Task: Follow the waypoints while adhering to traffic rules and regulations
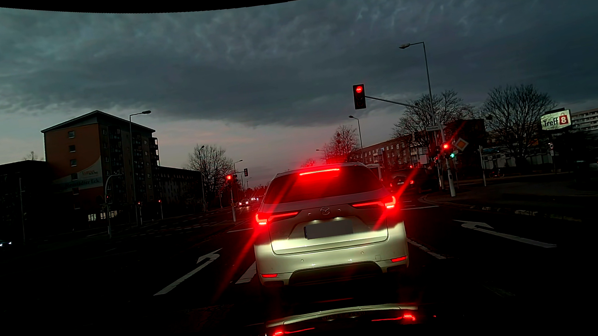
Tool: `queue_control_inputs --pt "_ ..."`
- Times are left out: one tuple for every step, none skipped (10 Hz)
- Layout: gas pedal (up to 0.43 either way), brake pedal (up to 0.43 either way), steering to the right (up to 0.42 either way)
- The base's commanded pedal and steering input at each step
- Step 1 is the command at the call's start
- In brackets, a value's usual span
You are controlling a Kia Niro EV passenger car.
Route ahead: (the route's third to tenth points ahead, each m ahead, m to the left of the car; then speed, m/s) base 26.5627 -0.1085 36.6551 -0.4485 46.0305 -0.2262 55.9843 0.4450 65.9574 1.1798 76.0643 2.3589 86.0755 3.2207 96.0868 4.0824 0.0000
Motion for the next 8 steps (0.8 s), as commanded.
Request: queue_control_inputs --pt "0.0 0.341 -0.01" --pt "0.0 0.341 -0.01" --pt "0.0 0.341 -0.01" --pt "0.0 0.341 -0.01" --pt "0.0 0.341 -0.01" --pt "0.0 0.341 -0.01" --pt "0.0 0.341 -0.01" --pt "0.0 0.341 -0.01"
